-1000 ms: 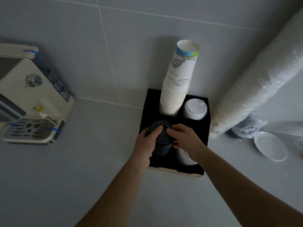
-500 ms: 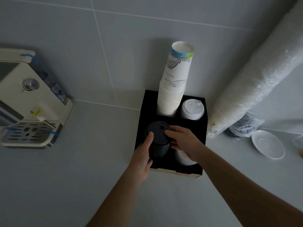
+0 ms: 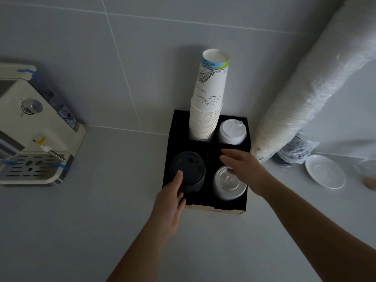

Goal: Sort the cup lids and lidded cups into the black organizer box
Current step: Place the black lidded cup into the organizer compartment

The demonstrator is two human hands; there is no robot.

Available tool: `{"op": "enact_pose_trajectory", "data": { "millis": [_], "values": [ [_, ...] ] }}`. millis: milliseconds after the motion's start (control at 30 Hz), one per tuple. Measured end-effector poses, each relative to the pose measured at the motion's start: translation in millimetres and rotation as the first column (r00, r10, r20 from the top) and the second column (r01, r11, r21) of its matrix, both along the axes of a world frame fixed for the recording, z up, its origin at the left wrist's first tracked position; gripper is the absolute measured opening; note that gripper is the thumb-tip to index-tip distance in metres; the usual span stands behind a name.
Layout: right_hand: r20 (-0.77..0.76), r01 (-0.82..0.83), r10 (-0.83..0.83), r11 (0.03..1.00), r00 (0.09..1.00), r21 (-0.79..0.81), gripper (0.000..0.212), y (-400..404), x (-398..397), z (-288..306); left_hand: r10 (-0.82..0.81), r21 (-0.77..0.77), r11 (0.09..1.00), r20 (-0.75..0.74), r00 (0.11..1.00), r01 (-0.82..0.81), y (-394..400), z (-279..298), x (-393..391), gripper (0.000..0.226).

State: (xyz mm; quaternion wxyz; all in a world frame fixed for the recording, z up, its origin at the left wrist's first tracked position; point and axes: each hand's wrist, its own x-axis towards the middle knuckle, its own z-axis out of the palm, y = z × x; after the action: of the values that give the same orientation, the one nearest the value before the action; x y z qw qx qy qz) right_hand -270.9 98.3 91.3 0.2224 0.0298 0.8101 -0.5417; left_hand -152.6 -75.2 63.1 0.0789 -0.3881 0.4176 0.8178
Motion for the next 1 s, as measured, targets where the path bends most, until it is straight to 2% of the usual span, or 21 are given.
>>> {"op": "enact_pose_trajectory", "data": {
  "millis": [67,133,233,333,433,500,567,667,867,967,1000],
  "values": [
    [-0.007,0.017,-0.017,0.999,1.0,0.032,0.042,14.5,-0.4,-1.3,0.017,0.008,1.0,0.012,1.0,-0.017,2.4,-0.8,9.2,0.071],
    [-0.013,0.03,-0.029,0.997,0.999,0.07,0.043,28.6,1.1,-2.9,0.004,-0.004,1.0,0.017,1.0,-0.004,8.8,-2.3,18.4,0.056],
    [-0.056,0.056,-0.047,0.983,0.997,0.175,0.039,45.9,6.4,-7.3,-0.083,-0.044,0.996,0.028,0.996,0.084,27.2,-7.3,28.5,0.023],
    [-0.082,0.085,-0.064,0.955,0.995,0.283,0.035,58.4,16.7,-17.1,-0.238,-0.061,0.969,0.018,0.971,0.238,50.9,-10.0,22.9,0.008],
    [-0.024,0.102,-0.1,0.961,0.995,0.258,0.031,62.2,27.0,-22.2,-0.344,-0.064,0.937,-0.008,0.939,0.343,70.3,-11.4,2.7,0.022],
    [-0.004,0.106,-0.107,0.968,0.994,0.228,0.021,60.5,31.3,-21.7,-0.33,-0.046,0.943,0.001,0.944,0.33,80.0,-17.9,-11.4,0.02],
    [-0.014,0.08,-0.079,0.97,0.997,0.229,0.019,61.2,32.9,-20.3,-0.315,-0.02,0.949,0.026,0.949,0.315,88.1,-22.4,-22.1,0.034],
    [-0.039,0.032,-0.023,0.965,0.999,0.262,0.029,62.3,34.0,-21.3,-0.314,-0.015,0.949,0.046,0.948,0.315,90.4,-23.5,-29.8,0.012],
    [-0.072,0.019,0.002,0.955,0.997,0.296,0.029,64.1,30.7,-17.8,-0.355,-0.069,0.931,0.047,0.934,0.357,85.0,-16.5,-22.7,0.007],
    [-0.134,0.018,0.029,0.942,0.991,0.336,0.029,67.7,22.5,-8.0,-0.389,-0.184,0.901,0.052,0.92,0.392,81.4,-11.4,-11.8,0.056],
    [-0.161,0.027,0.032,0.937,0.987,0.348,0.027,69.1,17.8,-4.4,-0.387,-0.232,0.894,0.025,0.922,0.382,81.1,-10.2,-8.9,0.052]
  ]
}}
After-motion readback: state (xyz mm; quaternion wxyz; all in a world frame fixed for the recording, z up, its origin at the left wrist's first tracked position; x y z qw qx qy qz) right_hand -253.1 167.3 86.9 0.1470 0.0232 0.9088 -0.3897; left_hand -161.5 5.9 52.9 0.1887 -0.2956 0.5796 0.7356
